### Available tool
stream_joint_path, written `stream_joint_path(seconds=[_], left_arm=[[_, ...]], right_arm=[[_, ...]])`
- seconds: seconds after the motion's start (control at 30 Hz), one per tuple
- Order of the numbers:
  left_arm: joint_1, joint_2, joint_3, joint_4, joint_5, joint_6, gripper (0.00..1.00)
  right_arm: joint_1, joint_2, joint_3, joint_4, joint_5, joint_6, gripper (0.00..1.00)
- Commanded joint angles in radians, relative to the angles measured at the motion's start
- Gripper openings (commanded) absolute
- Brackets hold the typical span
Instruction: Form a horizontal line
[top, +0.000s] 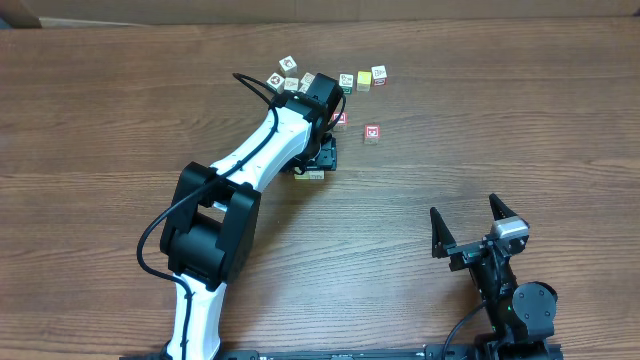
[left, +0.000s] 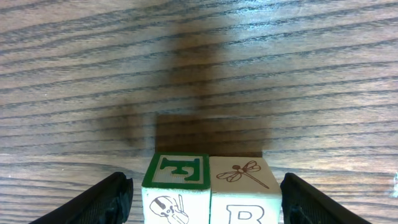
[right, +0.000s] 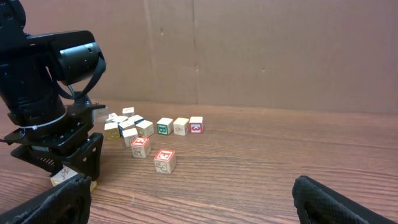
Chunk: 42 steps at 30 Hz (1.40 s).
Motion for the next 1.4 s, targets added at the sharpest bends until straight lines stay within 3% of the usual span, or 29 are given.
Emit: stream_joint_path(seconds=[0.0,0.23,0.5,0.77,1.13,1.37], left_arm=[[-0.009,-0.021,-0.006,0.004,0.006,-0.019,0.74],[-0.028,-0.013,-0.007,0.003,0.005,-0.026,0.73],[-0.033,0.002,-0.007,-0.004,0.004,-0.026,0.63],[-0.033,0.003,-0.007,-0.009,0.005,-0.028,0.70],[-0.033,0.003,-0.007,-0.015,0.004,-0.037,0.59],[-0.032,0.003,-0.007,0.011,-0.007,-0.037,0.59]], right_arm=[[-0.003,-0.008,-0.010,0.003,-0.002,-0.004,1.00],[-0.003,-0.008,-0.010,0.003,-0.002,-0.004,1.00],[-0.003,-0.008,-0.010,0.003,-0.002,-0.004,1.00],[-0.003,-0.008,-0.010,0.003,-0.002,-0.004,1.00],[-0.003,-0.008,-0.010,0.003,-0.002,-0.004,1.00],[-0.003,-0.008,-0.010,0.003,-0.002,-0.004,1.00]])
